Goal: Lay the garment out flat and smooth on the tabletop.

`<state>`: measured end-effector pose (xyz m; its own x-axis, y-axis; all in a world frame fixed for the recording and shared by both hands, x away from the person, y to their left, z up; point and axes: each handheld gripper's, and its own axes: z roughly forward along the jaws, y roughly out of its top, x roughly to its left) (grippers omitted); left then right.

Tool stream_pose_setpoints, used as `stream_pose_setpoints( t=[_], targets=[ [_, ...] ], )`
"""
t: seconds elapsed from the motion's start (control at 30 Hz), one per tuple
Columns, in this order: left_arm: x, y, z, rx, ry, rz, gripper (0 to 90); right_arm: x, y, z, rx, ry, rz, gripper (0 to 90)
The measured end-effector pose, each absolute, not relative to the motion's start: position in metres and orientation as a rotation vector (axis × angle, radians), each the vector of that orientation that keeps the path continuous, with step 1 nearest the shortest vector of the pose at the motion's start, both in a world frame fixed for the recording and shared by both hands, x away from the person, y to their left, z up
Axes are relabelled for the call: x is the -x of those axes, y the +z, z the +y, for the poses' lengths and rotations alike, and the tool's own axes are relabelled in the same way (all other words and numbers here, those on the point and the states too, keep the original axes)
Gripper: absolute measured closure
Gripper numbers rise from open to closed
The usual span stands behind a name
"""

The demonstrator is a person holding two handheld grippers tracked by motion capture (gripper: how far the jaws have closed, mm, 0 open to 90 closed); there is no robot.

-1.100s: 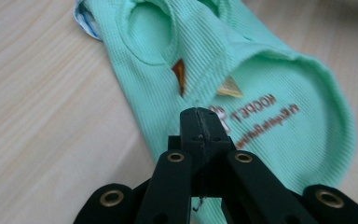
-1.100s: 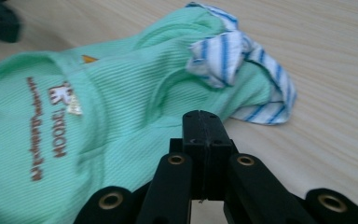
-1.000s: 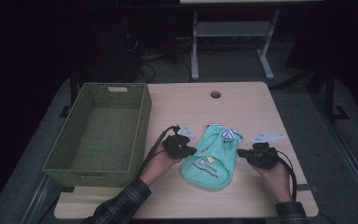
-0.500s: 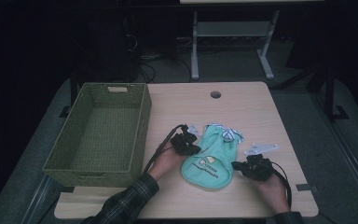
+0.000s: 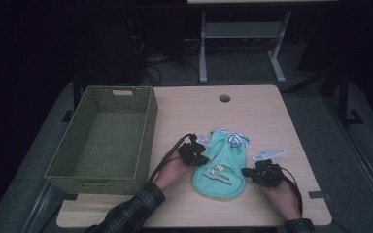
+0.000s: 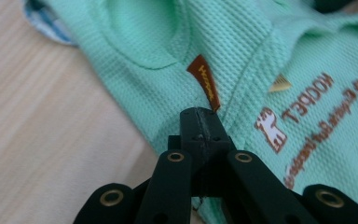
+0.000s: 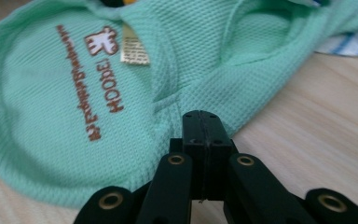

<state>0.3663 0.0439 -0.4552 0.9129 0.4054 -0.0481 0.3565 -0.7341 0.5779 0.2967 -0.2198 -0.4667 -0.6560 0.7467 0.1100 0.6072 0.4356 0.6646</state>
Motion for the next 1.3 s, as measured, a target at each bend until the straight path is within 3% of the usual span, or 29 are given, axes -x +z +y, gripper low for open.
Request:
stream_pose_setpoints(
  t=[0.63,0.97,1.3],
  targets=[
    [-0.324,-0.458,0.018,-2.445,-0.085,0.403,89.6,-0.311,-0.466,-0.249,-1.257,0.947,2.397,89.7],
    [-0.348,-0.436,0.040,-2.384,0.047,0.515,83.9,-0.305,-0.459,-0.250,-1.243,1.001,2.369,89.7],
    [-0.387,-0.429,0.050,-2.345,0.204,0.679,62.1,-0.293,-0.455,-0.233,-1.185,1.039,2.418,89.7]
  ],
)
